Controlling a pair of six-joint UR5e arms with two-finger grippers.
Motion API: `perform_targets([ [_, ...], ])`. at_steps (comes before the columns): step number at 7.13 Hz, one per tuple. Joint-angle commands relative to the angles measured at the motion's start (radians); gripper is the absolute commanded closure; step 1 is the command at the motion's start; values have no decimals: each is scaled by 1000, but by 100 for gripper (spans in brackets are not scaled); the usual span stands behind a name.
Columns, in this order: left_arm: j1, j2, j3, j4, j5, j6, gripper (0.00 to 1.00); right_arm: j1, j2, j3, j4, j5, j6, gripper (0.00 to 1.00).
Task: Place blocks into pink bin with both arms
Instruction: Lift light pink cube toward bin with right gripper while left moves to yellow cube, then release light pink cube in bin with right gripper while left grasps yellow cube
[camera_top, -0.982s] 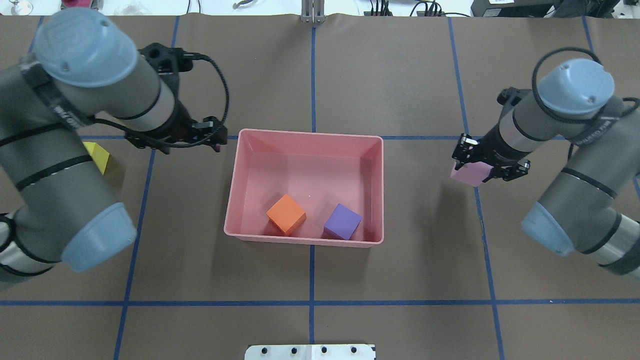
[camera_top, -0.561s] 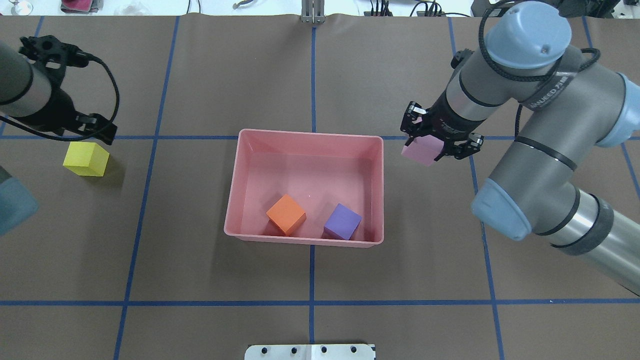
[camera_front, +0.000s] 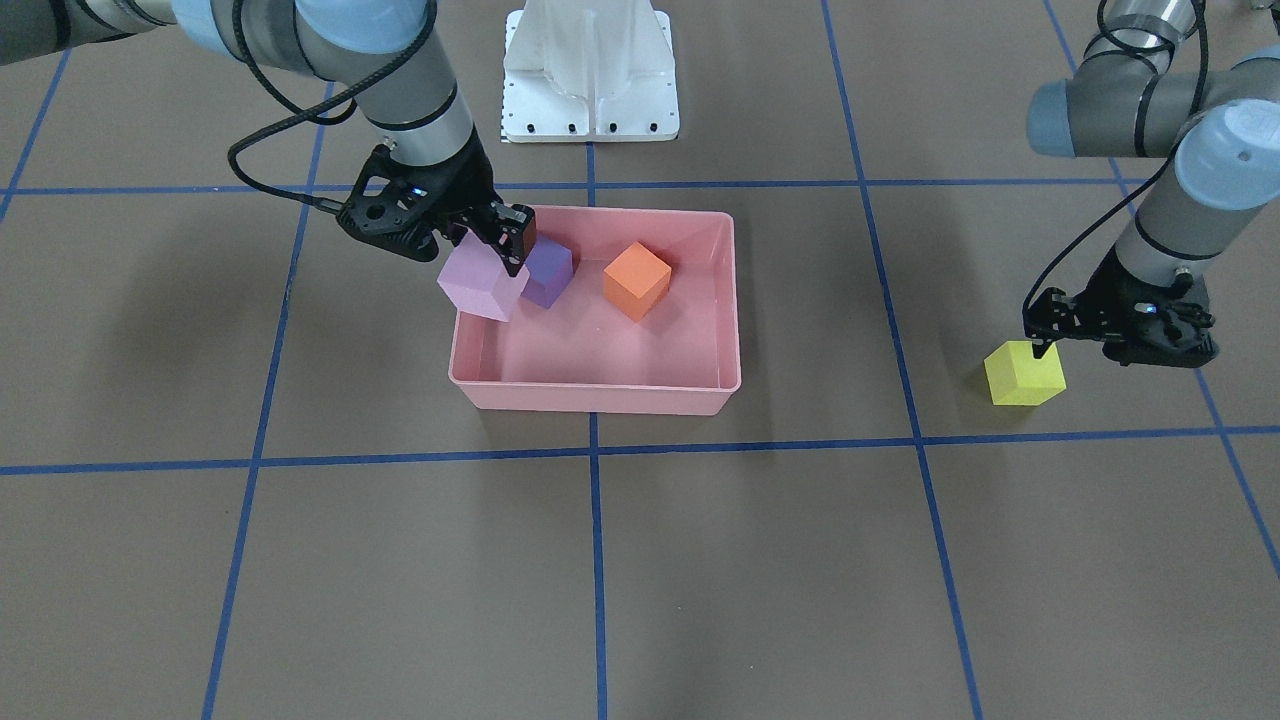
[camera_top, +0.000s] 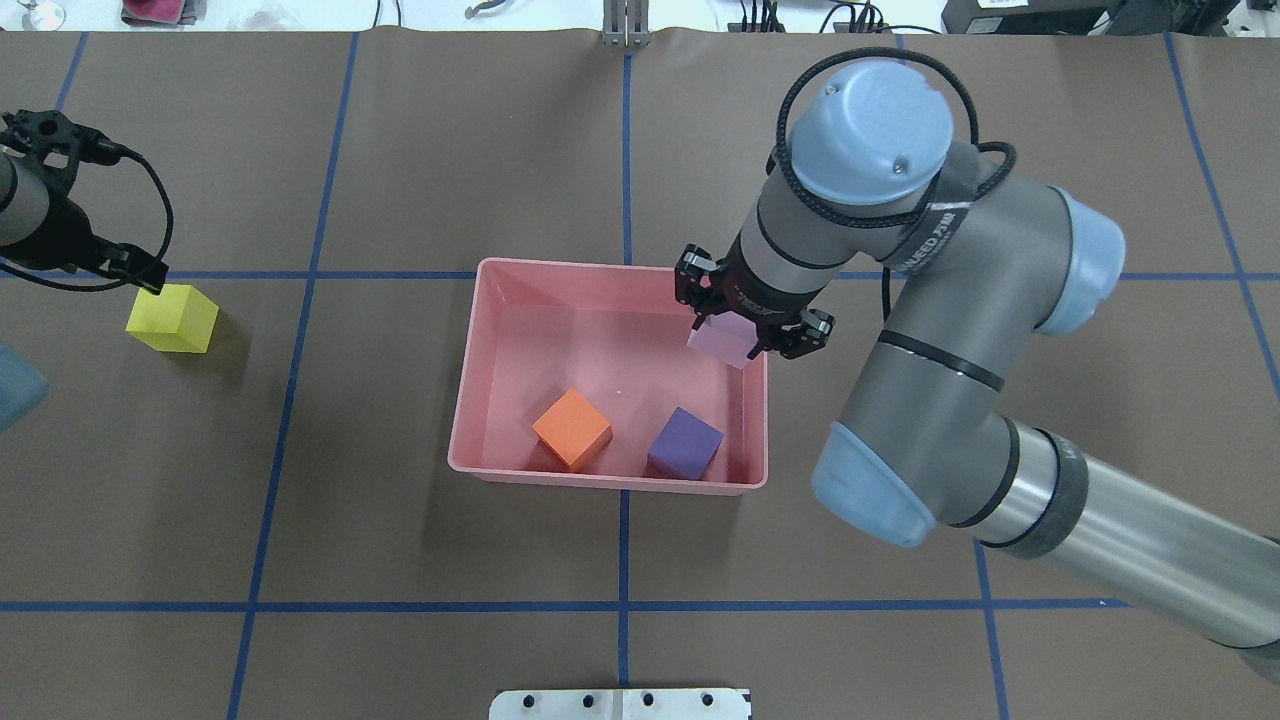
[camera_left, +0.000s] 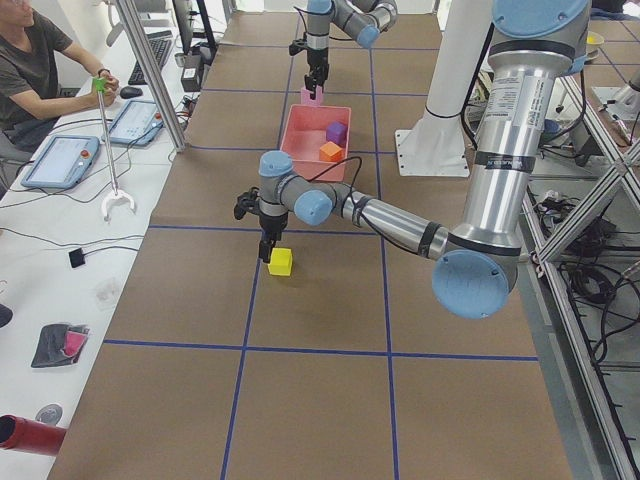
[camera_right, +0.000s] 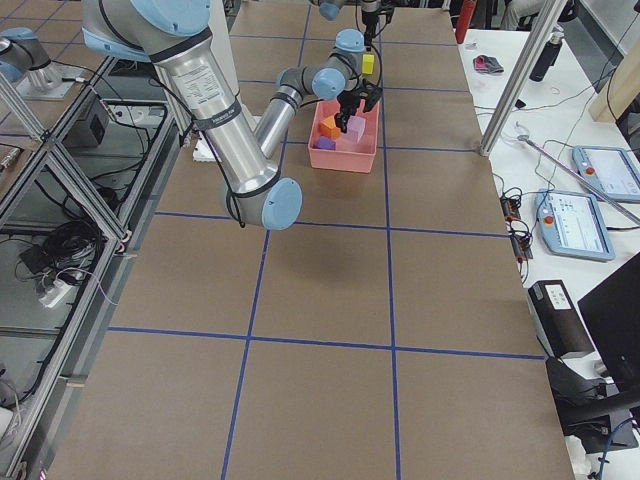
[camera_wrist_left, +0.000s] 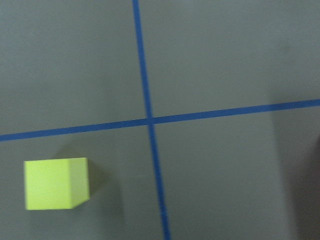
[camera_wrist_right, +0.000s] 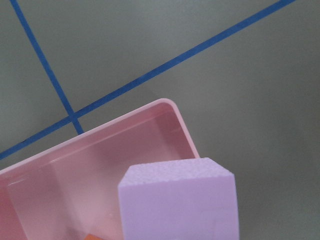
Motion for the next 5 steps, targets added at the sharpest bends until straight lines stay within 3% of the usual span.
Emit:
perform_targets([
  [1, 7, -59, 92, -19, 0, -76, 0, -56, 36, -62, 9, -37, 11, 100],
  [5, 9, -85, 114, -19, -58, -152, 0, -102, 54, -107, 10, -51, 13, 100],
])
